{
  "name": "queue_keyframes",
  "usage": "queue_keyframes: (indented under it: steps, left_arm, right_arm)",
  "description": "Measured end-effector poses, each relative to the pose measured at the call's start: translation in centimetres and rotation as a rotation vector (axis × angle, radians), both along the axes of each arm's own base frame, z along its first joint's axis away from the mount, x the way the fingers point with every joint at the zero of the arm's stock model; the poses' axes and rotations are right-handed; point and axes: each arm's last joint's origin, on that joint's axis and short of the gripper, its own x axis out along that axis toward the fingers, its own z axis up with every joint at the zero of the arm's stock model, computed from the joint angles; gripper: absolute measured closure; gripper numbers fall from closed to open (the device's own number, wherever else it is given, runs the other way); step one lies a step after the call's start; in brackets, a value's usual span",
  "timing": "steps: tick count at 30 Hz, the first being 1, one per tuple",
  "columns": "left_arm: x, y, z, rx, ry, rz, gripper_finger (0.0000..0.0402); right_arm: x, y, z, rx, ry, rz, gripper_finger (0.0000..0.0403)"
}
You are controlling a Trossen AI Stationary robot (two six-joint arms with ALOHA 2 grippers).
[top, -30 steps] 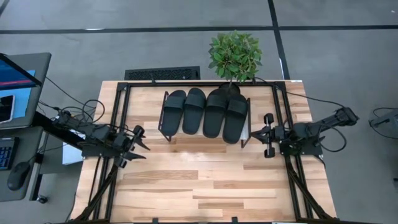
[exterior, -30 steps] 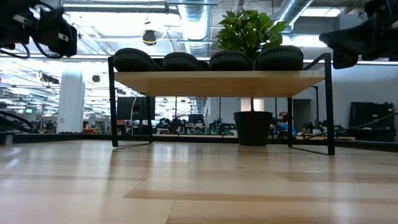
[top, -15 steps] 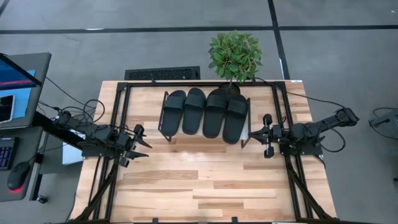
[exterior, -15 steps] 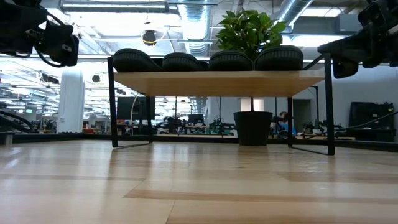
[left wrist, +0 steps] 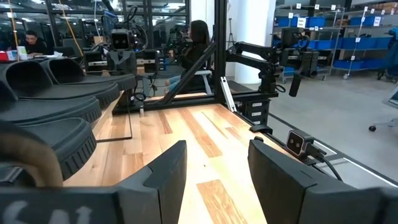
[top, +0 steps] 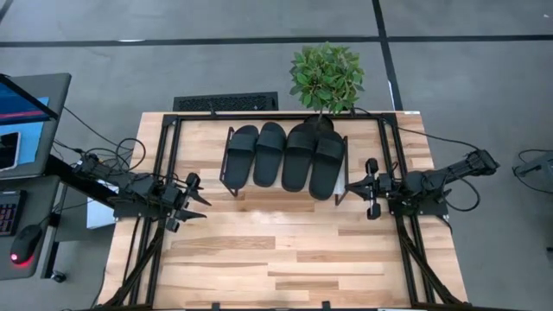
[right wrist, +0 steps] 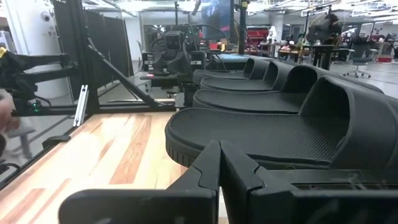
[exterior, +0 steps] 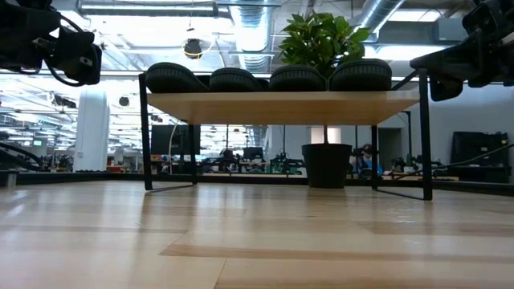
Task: Pick and place slides into the shelf
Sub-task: Return to Home Position
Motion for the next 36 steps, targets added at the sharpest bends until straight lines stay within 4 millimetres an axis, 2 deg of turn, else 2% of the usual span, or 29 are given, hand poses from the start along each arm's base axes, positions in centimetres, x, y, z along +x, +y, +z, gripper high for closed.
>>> queue_keyframes:
  steps: [36]
  left_arm:
    - [0.0,0.0,-0.01,-0.008,0.003,-0.001,0.0242]
  right_arm:
    - [0.0,0.0,-0.04,-0.001,0.003,0.0,0.0403]
